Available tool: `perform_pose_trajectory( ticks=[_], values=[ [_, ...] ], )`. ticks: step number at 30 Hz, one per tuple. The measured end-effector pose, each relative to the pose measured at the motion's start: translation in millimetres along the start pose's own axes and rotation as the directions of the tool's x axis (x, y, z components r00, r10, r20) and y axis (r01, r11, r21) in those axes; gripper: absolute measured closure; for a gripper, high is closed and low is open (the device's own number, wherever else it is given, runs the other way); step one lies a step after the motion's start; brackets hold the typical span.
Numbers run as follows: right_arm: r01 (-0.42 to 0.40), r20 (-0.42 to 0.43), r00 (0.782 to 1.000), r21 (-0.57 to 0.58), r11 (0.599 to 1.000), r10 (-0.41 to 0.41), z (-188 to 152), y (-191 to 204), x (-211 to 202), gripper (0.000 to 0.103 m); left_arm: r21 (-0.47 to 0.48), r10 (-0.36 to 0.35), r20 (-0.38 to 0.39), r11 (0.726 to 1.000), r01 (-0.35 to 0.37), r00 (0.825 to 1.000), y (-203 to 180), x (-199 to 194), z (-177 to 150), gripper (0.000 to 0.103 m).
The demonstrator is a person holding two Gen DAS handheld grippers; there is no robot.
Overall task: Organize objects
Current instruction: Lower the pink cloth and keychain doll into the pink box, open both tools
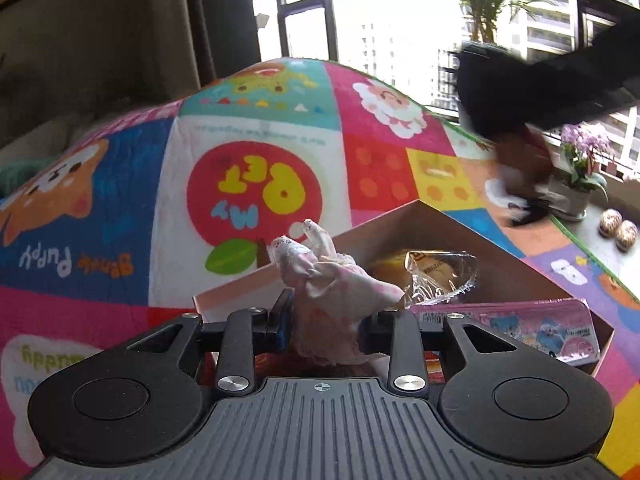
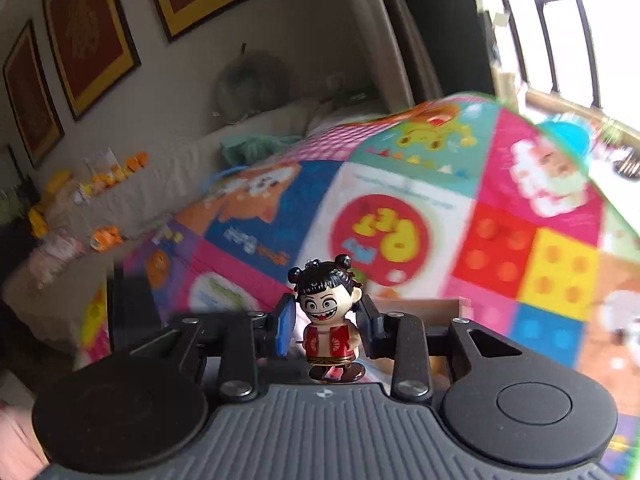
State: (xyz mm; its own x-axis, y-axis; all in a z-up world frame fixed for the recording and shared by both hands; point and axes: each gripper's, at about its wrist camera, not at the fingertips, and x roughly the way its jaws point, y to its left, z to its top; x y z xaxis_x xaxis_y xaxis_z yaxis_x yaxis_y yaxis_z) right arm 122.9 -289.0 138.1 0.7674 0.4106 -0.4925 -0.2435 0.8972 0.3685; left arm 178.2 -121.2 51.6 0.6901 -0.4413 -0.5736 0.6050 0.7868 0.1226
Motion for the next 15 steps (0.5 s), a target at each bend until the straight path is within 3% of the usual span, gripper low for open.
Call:
perform_pose_trajectory(
  ticks=[4,6,10,15],
  values=[
    [-0.107,-0.082,0.990,0.088,0.990,0.115,15,-2,49,0.071,0.042,0.011,0.040,0.999,-0.013,0.999,-6,-3,-2,0.069],
    [-0.070,-0.125,0.989,0.081,0.994,0.080,11,-2,72,0.071,0.038,0.014,0.046,0.999,-0.016,0.999,-5,-4,-1,0.068],
    [0.075,-0.134,0.988,0.015,0.997,-0.072,-1,-10,95,0.071,0.021,-0.007,0.059,1.000,0.006,0.998,-1,-12,0,0.065],
    [0.136,-0.166,0.978,0.027,0.990,-0.130,-8,-32,105,0.070,-0.017,-0.020,0.089,1.000,0.022,0.996,6,-31,2,0.066]
  ],
)
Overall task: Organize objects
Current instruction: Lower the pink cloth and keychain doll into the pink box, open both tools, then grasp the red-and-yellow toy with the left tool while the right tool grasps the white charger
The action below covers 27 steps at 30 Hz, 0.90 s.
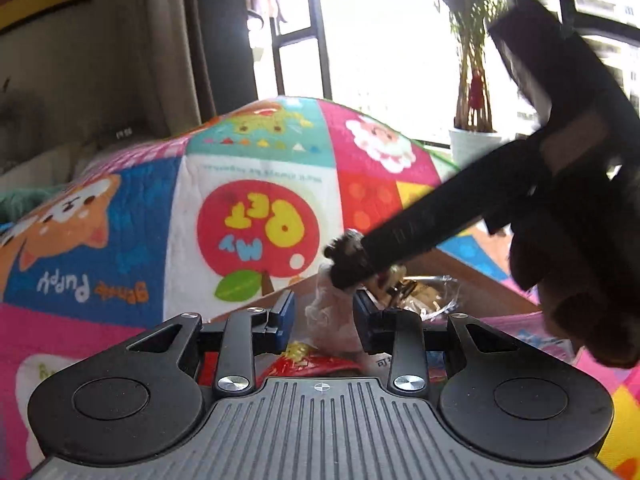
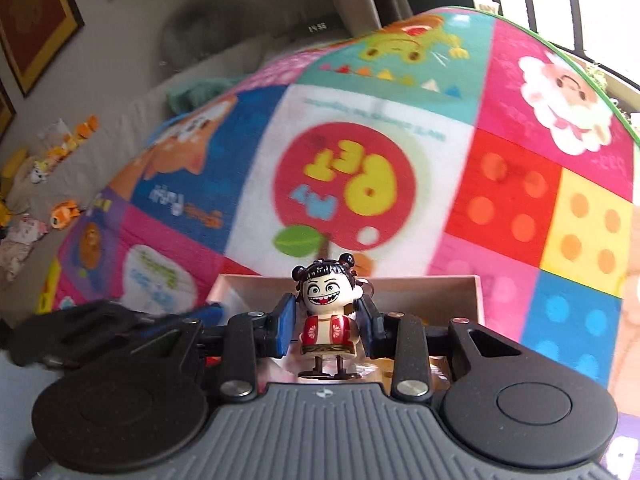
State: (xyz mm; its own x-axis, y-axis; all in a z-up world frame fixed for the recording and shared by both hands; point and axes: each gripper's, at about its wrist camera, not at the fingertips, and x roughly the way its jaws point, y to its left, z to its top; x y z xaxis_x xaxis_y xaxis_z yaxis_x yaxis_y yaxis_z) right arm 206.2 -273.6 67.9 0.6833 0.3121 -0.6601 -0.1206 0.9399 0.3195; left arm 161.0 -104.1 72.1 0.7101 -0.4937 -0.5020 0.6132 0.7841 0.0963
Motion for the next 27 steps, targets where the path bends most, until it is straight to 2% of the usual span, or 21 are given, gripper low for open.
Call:
perform_pose_trajectory(
  ticks=[1,2,3,4,6,8,13,16,20,23,25,27],
  values=[
    [0.005,-0.004,1.000,-0.002,1.000,-0.005,-1,-3,0,0.070,-0.029,-0.006,0.000,1.000,0.006,1.000,4,-4,0,0.066],
    [0.006,-0.003,1.000,0.004,1.000,-0.006,-3,-6,-2,0.065,-0.074,-0.006,0.006,0.997,0.007,1.000,9,-8,0,0.066],
    [0.003,0.000,1.000,0.013,1.000,-0.003,-3,-8,-5,0.054,-0.125,-0.008,0.012,0.992,0.009,1.000,15,-13,-1,0.067],
    [0.001,0.016,1.000,0.019,1.000,-0.001,-4,-9,-9,0.049,-0.183,-0.012,0.016,0.983,0.015,1.000,23,-19,-3,0.068],
    [-0.015,0.045,0.999,0.018,1.000,0.014,-5,-10,-18,0.047,-0.272,-0.015,0.026,0.962,0.022,1.000,35,-33,-9,0.068],
    [-0.047,0.071,0.996,0.022,0.999,0.045,-6,-11,-32,0.047,-0.310,-0.006,0.037,0.951,0.017,0.999,42,-50,-17,0.069],
    [-0.074,0.131,0.989,-0.009,0.997,0.074,-16,-6,-76,0.045,-0.348,0.002,0.044,0.937,0.014,0.999,44,-101,-44,0.070],
    [-0.072,0.161,0.984,-0.029,0.997,0.076,-25,-2,-98,0.040,-0.367,-0.010,0.016,0.930,0.015,1.000,41,-126,-67,0.070],
    [-0.029,0.165,0.986,-0.013,0.999,0.031,-19,0,-103,0.040,-0.400,0.027,-0.045,0.915,-0.043,0.999,31,-151,-96,0.070],
    [-0.059,0.134,0.990,0.048,0.997,0.052,-21,-2,-100,0.040,-0.419,0.049,-0.029,0.906,-0.056,0.998,20,-176,-116,0.070],
    [-0.059,0.136,0.989,0.007,0.998,0.057,-39,8,-105,0.040,-0.411,0.013,-0.061,0.911,-0.037,0.998,13,-182,-129,0.070],
    [-0.001,0.171,0.985,-0.108,0.994,0.020,-70,25,-116,0.035,-0.387,-0.006,-0.108,0.921,-0.037,0.994,5,-182,-139,0.070]
  ],
)
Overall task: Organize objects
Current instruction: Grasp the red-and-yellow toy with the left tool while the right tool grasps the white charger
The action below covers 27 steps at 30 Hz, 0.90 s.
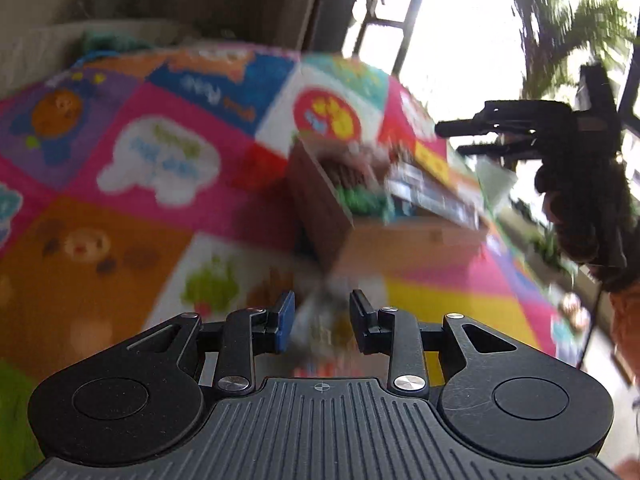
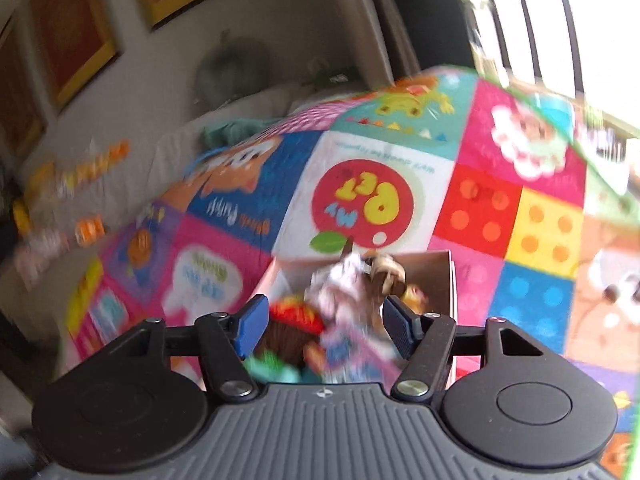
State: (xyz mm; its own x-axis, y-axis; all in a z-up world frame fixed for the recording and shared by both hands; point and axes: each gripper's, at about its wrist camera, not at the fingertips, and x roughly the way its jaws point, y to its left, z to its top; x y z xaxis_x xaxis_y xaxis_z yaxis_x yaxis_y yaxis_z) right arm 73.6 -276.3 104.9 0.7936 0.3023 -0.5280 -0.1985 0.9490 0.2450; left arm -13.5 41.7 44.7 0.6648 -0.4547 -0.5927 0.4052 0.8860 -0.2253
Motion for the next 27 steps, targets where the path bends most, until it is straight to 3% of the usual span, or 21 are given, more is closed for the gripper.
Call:
perform_pose_trajectory(
  ticks=[4,7,10,15,19,23,27],
  values=[
    [0.057,0.013,0.998,-0.236,0.970,-0.055,-67,32,-27,0.021,0.042,0.039,-0.066,0.998,-0.036,0.997,-6,3,-14,0.070],
    [0.019,-0.068,0.997,-0.255,0.967,-0.038,-107,31,-37,0.015,0.039,0.049,-0.084,0.998,-0.046,0.995,-11,-2,-24,0.070],
    [0.050,-0.126,0.989,-0.210,0.976,-0.078,-131,20,-37,0.013,0.054,0.078,-0.090,0.996,-0.073,0.993,-16,-5,-30,0.070],
    [0.073,-0.160,0.983,-0.104,0.992,-0.089,-150,2,-31,0.003,0.090,0.110,-0.078,0.991,-0.102,0.991,-25,-1,-32,0.065],
    [0.068,-0.135,0.987,-0.129,0.989,-0.086,-157,7,-34,0.000,0.154,0.117,-0.110,0.983,-0.099,0.987,-36,-2,-33,0.061],
    [0.061,-0.138,0.987,-0.132,0.989,-0.079,-158,7,-33,0.000,0.101,0.091,-0.108,0.992,-0.081,0.990,-30,-20,-39,0.062],
    [0.059,-0.145,0.986,-0.123,0.991,-0.077,-157,6,-30,0.000,0.078,0.180,-0.120,0.982,-0.172,0.976,-14,-34,-49,0.063]
  ],
)
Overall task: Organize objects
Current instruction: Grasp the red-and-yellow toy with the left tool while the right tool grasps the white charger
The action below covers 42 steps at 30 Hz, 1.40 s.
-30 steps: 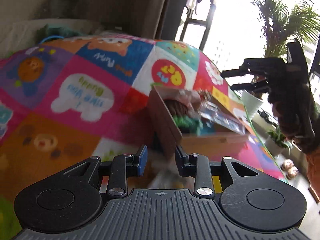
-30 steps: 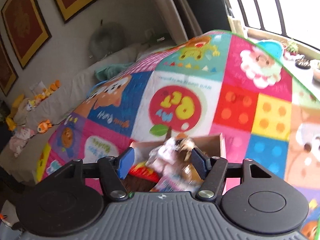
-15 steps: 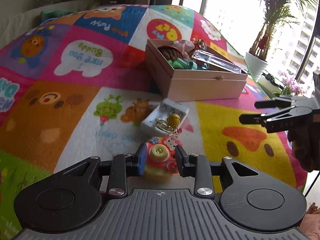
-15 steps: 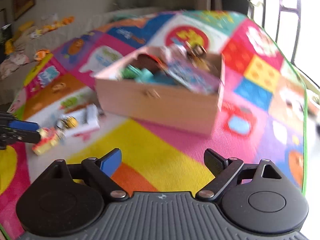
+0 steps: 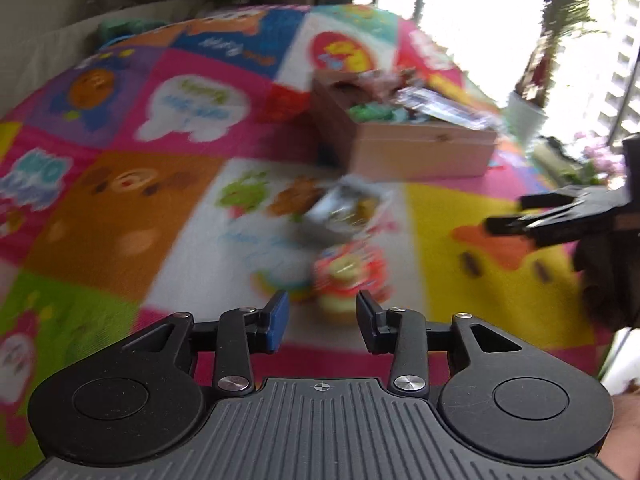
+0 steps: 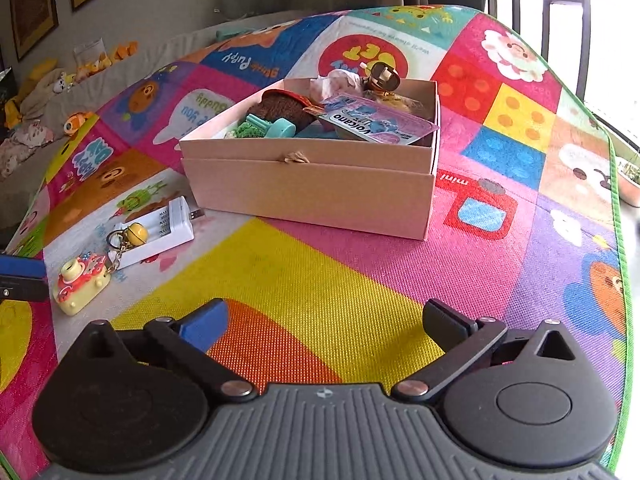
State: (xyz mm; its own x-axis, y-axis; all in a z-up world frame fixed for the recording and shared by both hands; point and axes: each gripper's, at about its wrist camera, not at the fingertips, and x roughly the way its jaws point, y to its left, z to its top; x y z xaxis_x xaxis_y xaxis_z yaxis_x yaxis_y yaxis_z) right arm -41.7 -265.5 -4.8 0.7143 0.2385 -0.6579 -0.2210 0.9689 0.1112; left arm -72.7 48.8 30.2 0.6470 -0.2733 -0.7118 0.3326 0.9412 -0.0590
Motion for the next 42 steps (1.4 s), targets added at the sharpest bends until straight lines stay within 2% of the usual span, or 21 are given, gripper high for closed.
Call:
perform_pose_trajectory(
  ticks=[3,4,6,7,9,11,14,16,19,21,26,28,29,30,33,35,37,39,42],
  values=[
    [0.010,-0.003,1.000,-0.011,1.000,-0.010,0,3,1,0.000,-0.013,0.029,-0.074,0.999,-0.030,0.997,10,11,-6,0.061],
    [0.013,-0.004,1.000,-0.015,1.000,-0.014,0,4,1,0.000,0.010,0.027,-0.060,1.000,-0.027,0.998,7,10,-6,0.060],
    [0.017,-0.006,1.000,-0.018,1.000,-0.017,0,4,1,0.000,0.054,0.019,-0.080,0.998,-0.015,0.997,-2,15,-4,0.038],
    [0.019,-0.007,1.000,-0.020,1.000,-0.019,0,4,1,0.000,0.070,0.014,-0.091,0.998,-0.008,0.996,-7,18,-3,0.032],
    [0.023,-0.008,1.000,-0.025,0.999,-0.023,0,5,2,0.000,0.091,0.000,-0.111,0.996,0.010,0.994,-16,24,-3,0.010],
    [0.026,-0.009,1.000,-0.028,0.999,-0.026,0,5,2,0.000,0.112,0.008,-0.120,0.994,0.005,0.993,-24,28,-4,0.006],
    [0.026,-0.009,1.000,-0.028,0.999,-0.026,0,5,2,0.000,0.092,0.013,-0.104,0.996,-0.003,0.994,-24,29,-6,0.004],
    [0.026,-0.009,1.000,-0.028,0.999,-0.027,0,5,2,0.000,0.076,0.011,-0.092,0.997,-0.004,0.996,-24,28,-6,0.004],
    [0.026,-0.009,1.000,-0.028,0.999,-0.027,0,5,2,0.000,-0.038,-0.034,-0.052,0.999,0.032,0.998,-18,29,-1,0.004],
    [0.027,-0.009,1.000,-0.029,0.999,-0.027,0,5,3,0.000,-0.076,-0.040,-0.027,0.996,0.037,0.999,-20,34,4,0.004],
    [0.044,-0.014,0.999,-0.038,0.998,-0.045,0,7,4,0.000,0.000,0.052,0.011,0.999,-0.052,0.999,-38,48,5,0.005],
    [0.059,-0.016,0.998,-0.041,0.997,-0.060,1,10,5,0.000,0.002,0.088,0.038,0.996,-0.088,0.995,-41,48,2,0.012],
    [0.063,-0.017,0.998,-0.036,0.997,-0.064,1,10,5,0.000,0.002,0.108,0.055,0.994,-0.108,0.993,-41,46,0,0.028],
    [0.066,-0.017,0.998,-0.026,0.997,-0.067,2,10,5,0.000,-0.005,0.107,0.070,0.994,-0.107,0.992,-39,43,0,0.054],
    [0.065,-0.020,0.998,-0.016,0.998,-0.065,4,14,7,0.000,-0.083,0.053,0.070,0.995,-0.047,0.996,-21,34,-1,0.054],
    [0.025,-0.025,0.999,-0.033,0.999,-0.026,5,22,9,0.000,-0.131,0.033,0.078,0.991,-0.022,0.996,-7,27,-3,0.055],
    [-0.030,-0.036,0.999,-0.061,0.998,0.027,7,35,10,0.000,-0.180,0.088,0.099,0.981,-0.069,0.991,8,20,-6,0.055],
    [-0.087,-0.057,0.995,-0.125,0.988,0.081,7,57,14,0.000,-0.255,0.158,0.098,0.958,-0.128,0.983,27,14,-11,0.055],
    [-0.148,-0.080,0.988,-0.216,0.965,0.133,10,91,23,0.000,-0.357,0.193,0.114,0.923,-0.141,0.974,54,5,-20,0.055]
  ],
)
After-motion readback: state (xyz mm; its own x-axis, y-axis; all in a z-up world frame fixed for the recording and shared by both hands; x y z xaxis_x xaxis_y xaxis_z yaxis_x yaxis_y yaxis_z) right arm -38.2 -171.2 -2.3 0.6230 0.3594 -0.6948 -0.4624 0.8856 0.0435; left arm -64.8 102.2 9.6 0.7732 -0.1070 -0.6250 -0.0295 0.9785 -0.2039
